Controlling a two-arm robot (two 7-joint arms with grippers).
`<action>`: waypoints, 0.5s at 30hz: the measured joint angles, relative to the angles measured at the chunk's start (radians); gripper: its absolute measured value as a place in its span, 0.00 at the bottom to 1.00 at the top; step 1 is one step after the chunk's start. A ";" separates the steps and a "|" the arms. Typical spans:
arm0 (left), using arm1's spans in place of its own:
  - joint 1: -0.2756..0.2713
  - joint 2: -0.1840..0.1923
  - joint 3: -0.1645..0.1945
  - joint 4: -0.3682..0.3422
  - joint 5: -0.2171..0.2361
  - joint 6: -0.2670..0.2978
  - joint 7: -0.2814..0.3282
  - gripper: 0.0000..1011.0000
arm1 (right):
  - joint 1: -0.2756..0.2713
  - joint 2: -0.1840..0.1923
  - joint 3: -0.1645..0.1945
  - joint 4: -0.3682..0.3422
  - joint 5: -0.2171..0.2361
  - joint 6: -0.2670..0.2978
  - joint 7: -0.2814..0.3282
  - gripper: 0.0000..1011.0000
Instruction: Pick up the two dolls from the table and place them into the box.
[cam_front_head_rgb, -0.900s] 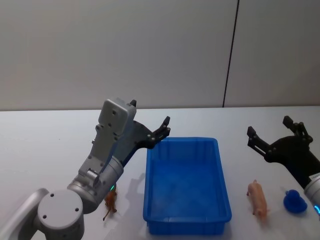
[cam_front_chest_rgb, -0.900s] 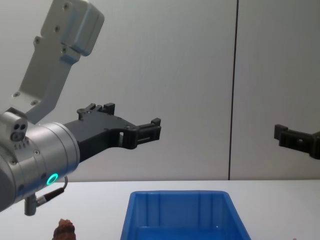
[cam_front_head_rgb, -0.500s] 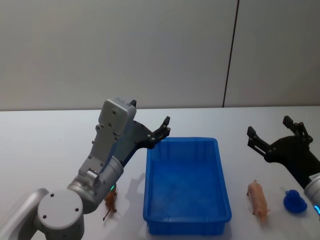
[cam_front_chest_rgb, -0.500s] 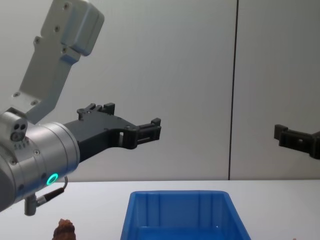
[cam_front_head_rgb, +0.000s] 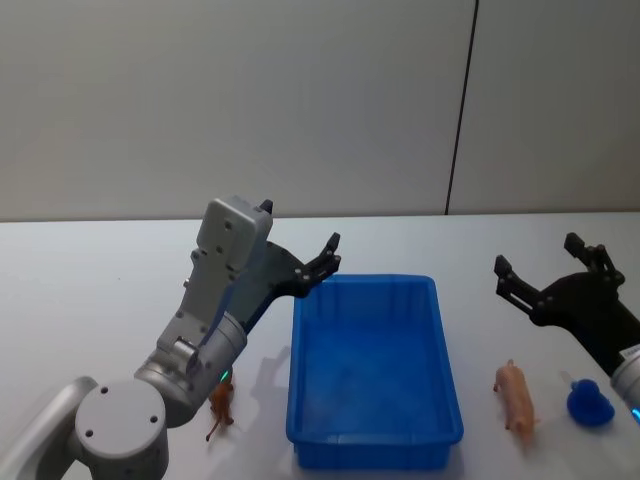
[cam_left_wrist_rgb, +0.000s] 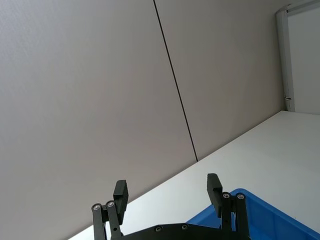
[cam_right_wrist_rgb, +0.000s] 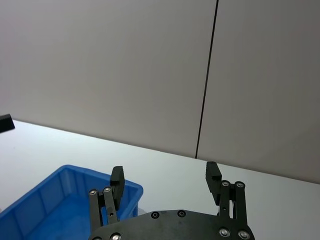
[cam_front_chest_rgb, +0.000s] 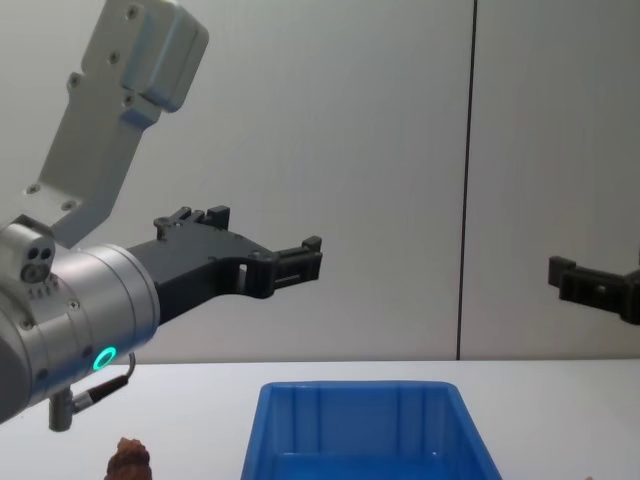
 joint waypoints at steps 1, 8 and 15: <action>0.000 0.000 0.000 0.000 0.000 0.000 0.000 0.99 | 0.002 0.002 0.002 0.004 0.000 0.002 0.008 0.99; 0.000 0.000 0.000 0.000 0.000 0.000 0.000 0.99 | 0.023 0.031 0.024 0.052 0.000 0.025 0.078 0.99; 0.000 0.000 0.000 0.000 0.000 0.000 0.000 0.99 | 0.034 0.065 0.048 0.093 0.005 0.059 0.143 0.99</action>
